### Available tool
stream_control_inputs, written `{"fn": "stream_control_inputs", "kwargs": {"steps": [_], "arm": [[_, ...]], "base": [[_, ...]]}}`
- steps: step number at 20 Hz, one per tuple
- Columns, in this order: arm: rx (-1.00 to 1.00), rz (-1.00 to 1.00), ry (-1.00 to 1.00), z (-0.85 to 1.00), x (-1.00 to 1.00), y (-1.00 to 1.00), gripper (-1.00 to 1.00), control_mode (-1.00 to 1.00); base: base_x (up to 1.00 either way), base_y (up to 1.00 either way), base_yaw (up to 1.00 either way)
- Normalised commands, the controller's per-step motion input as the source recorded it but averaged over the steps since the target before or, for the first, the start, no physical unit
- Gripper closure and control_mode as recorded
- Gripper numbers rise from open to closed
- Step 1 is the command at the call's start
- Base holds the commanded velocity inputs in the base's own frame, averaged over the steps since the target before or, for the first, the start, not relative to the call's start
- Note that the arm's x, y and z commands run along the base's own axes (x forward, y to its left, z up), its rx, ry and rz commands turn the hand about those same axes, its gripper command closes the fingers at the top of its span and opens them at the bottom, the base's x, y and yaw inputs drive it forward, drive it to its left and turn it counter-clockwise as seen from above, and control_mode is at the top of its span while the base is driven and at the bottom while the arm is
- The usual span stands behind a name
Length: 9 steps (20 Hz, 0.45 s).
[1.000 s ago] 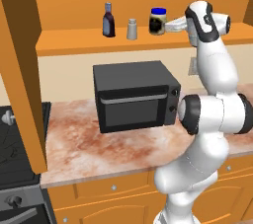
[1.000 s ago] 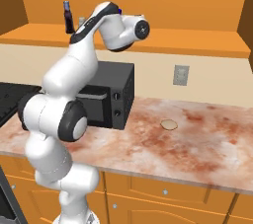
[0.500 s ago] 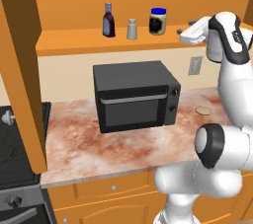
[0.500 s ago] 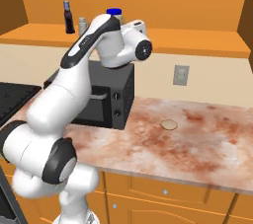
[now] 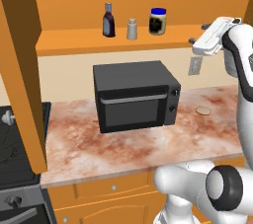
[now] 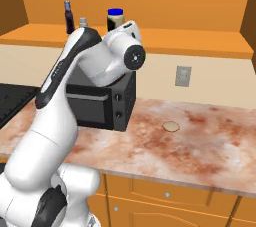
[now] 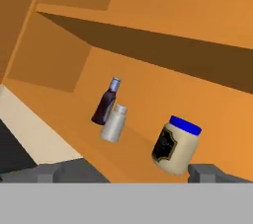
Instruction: There are various items on the counter. Only move the condiments/shakers into the cabinet.
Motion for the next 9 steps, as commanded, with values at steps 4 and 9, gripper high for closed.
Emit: {"fn": "stream_control_inputs", "kwargs": {"steps": [4,9], "arm": [[-0.2,0.0,0.04,0.0,-1.0,0.14,-1.0,-1.0],[-0.24,0.0,0.17,-0.05,-0.85,0.34,-1.0,-1.0]], "base": [[0.0,0.0,0.0],[0.0,0.0,0.0]]}}
